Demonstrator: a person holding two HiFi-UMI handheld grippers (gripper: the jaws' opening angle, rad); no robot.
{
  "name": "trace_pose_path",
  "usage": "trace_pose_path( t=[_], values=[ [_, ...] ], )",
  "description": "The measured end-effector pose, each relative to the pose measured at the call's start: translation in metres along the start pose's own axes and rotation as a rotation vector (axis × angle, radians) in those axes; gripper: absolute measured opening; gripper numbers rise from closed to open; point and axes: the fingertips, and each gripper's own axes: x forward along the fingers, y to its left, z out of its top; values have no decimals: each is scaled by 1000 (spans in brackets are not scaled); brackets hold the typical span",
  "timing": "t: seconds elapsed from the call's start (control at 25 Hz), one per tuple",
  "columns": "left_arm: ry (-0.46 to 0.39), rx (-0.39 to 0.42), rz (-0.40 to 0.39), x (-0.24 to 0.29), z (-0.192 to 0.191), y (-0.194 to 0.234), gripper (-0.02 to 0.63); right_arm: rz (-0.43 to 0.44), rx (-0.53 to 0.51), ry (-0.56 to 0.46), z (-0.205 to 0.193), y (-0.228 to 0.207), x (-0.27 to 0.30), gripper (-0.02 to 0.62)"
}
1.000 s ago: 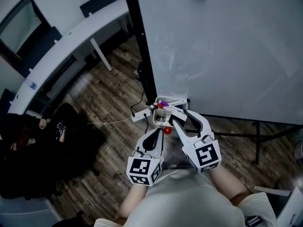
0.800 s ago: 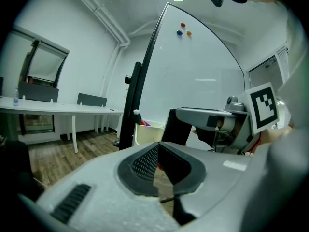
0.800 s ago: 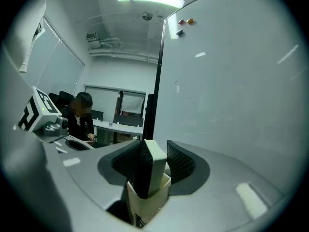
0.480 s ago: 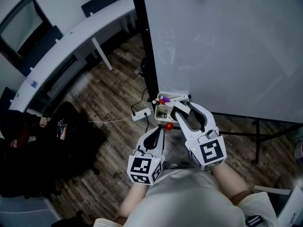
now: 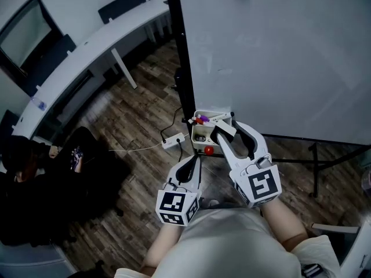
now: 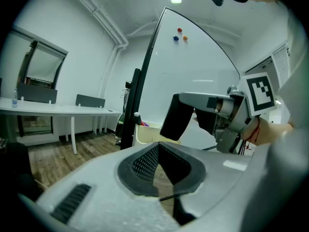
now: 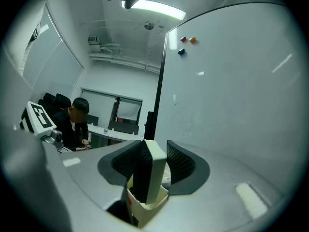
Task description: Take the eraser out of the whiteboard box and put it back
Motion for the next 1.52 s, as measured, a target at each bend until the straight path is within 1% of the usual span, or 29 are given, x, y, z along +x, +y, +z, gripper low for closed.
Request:
trace_pose_path(
  t=[0.2, 0.36, 0.48, 0.76, 0.92, 1.08, 1.2, 1.36, 1.52],
  values=[
    [2, 5, -24, -6, 0, -4, 0, -8, 5, -13, 4, 9, -11, 179],
    [2, 11, -42, -14, 0, -6, 0, -51, 14, 3, 11, 13, -19, 179],
    [6, 17, -60, -21, 0, -8, 0, -55, 19, -29, 13, 23, -27, 179],
    [13, 21, -97, -36, -1, -14, 0, -96, 34, -19, 14, 37, -47, 179],
    [12, 22, -108, -49, 2, -13, 0, -132, 51, 30, 17, 48, -58, 179],
    [9, 27, -119, -65, 2, -14, 0, -137, 54, 15, 21, 64, -69, 178],
    [9, 30, -128, -74, 0, -16, 0, -162, 61, 26, 24, 72, -77, 178],
    [4, 33, -145, -86, -3, -19, 0, -158, 59, 0, 26, 88, -87, 178],
    [-1, 36, -160, -98, -4, -22, 0, -180, 58, -29, 35, 99, -97, 178]
  ],
)
